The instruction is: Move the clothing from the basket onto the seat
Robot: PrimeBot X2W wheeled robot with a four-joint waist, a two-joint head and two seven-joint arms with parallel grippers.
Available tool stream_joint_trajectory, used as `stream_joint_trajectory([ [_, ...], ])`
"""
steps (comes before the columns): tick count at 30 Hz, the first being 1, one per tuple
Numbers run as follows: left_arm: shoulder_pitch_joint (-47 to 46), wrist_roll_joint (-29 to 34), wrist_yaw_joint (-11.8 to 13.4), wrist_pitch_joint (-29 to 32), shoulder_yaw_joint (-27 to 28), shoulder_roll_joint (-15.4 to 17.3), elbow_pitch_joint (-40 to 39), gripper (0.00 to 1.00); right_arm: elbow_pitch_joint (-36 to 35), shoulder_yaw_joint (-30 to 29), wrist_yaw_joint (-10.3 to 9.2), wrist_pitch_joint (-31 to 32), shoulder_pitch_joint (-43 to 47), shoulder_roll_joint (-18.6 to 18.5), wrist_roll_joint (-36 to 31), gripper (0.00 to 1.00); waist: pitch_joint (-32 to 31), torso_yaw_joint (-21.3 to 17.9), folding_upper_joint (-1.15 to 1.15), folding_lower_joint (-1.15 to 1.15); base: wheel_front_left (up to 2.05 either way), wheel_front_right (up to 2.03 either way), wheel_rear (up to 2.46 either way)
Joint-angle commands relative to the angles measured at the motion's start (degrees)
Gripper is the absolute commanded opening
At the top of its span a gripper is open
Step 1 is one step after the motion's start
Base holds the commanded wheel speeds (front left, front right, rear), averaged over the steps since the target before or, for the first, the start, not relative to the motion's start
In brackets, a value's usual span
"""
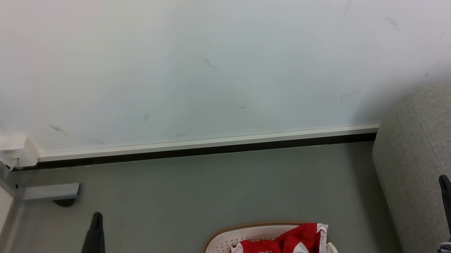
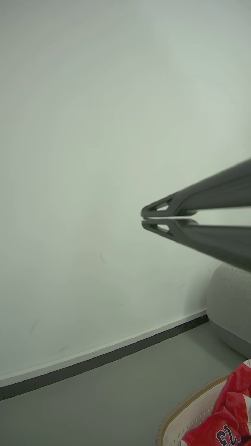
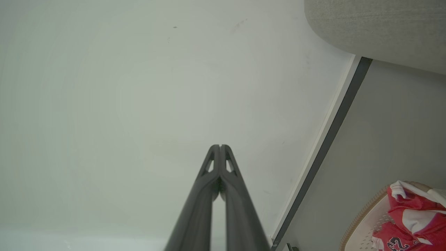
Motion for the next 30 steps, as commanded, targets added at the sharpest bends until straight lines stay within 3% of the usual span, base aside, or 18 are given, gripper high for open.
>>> stream_joint_trajectory([
  [1, -0.4, -0.8, -0.1, 0.2, 0.1, 0.1, -0.2, 0.00, 0.1, -0.1, -0.14, 0.1, -0.8, -0.1, 0.1, 0.00, 0.0, 0.0, 0.00, 0.00, 0.00, 0.00, 0.00],
  [30, -0.4, -0.8, -0.1, 0.2, 0.1, 0.1, -0.2, 0.00, 0.1, -0.1, -0.14, 0.1, -0.8, -0.1, 0.1, 0.00, 0.0, 0.0, 0.00, 0.00, 0.00, 0.00, 0.00],
])
